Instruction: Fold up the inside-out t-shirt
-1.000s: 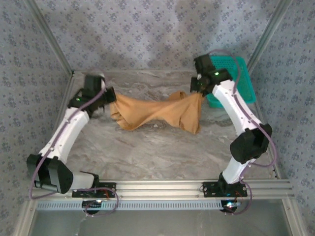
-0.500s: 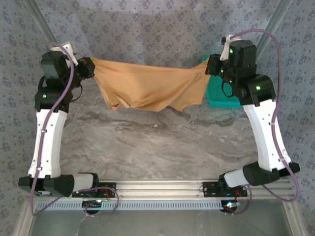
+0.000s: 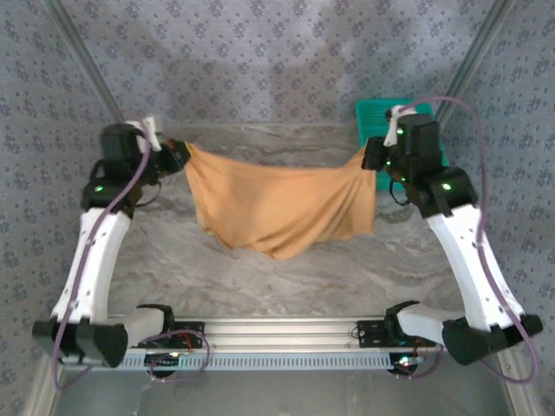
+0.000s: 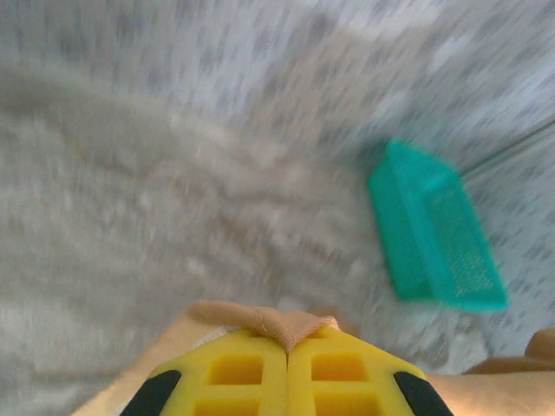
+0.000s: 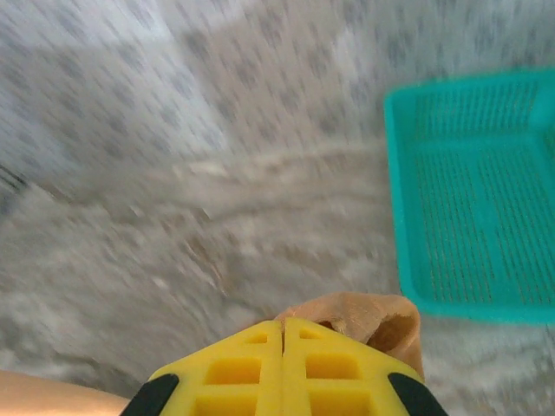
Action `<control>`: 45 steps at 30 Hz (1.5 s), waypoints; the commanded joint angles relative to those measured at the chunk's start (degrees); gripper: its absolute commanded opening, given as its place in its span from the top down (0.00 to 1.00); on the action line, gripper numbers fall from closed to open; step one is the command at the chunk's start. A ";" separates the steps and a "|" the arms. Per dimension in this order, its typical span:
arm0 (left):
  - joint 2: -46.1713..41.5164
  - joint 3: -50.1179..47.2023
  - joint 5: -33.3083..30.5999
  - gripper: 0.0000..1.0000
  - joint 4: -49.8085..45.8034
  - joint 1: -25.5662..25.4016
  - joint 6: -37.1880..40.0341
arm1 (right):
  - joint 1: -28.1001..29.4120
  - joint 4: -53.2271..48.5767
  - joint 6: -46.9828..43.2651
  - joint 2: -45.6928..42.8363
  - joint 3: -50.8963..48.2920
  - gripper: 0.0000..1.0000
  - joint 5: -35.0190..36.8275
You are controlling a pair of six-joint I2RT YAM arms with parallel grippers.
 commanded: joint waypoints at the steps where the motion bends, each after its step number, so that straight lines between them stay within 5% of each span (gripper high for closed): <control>1: 8.32 -7.18 -0.19 1.00 4.99 -1.71 -1.16 | -1.62 2.81 1.75 6.70 -5.48 1.00 3.23; 6: 22.45 -9.11 -1.67 1.00 13.54 -3.07 -1.40 | -3.10 4.08 2.72 16.33 -8.01 1.00 5.61; 14: 36.15 -3.17 0.64 0.98 18.03 -3.27 -1.98 | -3.18 6.55 2.28 20.02 -9.86 1.00 5.58; 21: 36.64 -3.55 2.23 0.44 22.11 -0.90 -4.94 | -3.19 6.19 2.24 20.91 -10.13 1.00 5.47; 35: 26.77 -23.23 7.42 0.56 27.23 -2.67 -11.05 | -2.79 6.04 2.63 20.64 -10.46 1.00 4.98; 45: 27.42 -25.29 4.92 0.56 24.81 -4.15 -12.17 | -2.52 5.34 2.85 19.98 -10.41 1.00 5.95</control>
